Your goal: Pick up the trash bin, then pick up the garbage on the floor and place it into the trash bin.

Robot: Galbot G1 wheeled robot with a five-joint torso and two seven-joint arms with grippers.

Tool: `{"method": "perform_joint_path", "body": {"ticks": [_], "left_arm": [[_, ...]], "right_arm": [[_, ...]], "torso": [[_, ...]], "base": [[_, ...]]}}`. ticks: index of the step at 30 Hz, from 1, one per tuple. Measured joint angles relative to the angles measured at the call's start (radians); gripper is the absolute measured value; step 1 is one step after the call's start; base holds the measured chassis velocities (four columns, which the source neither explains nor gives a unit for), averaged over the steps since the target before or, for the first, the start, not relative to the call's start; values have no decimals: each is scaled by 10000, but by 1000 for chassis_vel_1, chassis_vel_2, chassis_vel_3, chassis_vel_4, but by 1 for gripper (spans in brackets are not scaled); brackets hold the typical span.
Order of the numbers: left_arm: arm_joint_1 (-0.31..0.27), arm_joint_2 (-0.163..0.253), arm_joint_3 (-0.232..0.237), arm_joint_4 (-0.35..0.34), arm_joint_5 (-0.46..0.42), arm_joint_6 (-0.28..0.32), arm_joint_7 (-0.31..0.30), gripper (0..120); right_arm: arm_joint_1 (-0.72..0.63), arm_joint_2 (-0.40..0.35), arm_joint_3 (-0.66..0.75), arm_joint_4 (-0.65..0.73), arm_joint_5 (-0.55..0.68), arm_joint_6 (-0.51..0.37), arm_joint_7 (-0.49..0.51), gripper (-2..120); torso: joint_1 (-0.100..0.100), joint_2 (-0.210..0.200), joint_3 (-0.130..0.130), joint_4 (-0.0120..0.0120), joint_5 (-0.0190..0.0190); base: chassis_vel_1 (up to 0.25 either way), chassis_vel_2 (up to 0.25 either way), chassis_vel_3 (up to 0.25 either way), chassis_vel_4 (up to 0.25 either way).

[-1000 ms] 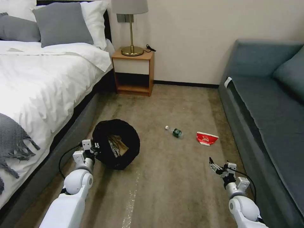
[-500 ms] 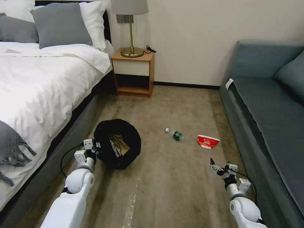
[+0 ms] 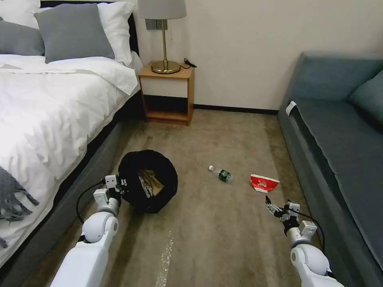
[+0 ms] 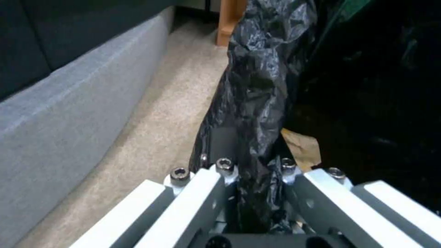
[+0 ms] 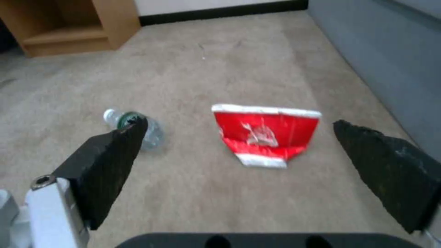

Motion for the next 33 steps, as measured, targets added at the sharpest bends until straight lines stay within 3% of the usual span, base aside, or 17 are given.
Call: {"method": "perform_joint_path", "body": {"ticks": [26, 33], "left_arm": [[-181, 117, 218, 236, -145, -143, 161, 1], [-199, 139, 227, 261, -145, -177, 192, 1]], "right_arm": [[-453, -704, 198, 1073, -239, 67, -161, 100], [-638, -1113, 67, 1273, -552, 520, -604, 100]], "torso": [[0, 0, 0, -1, 0], [0, 1, 0, -2, 1]], "base": [[-84, 77, 80, -76], [-94, 75, 87, -70]]}}
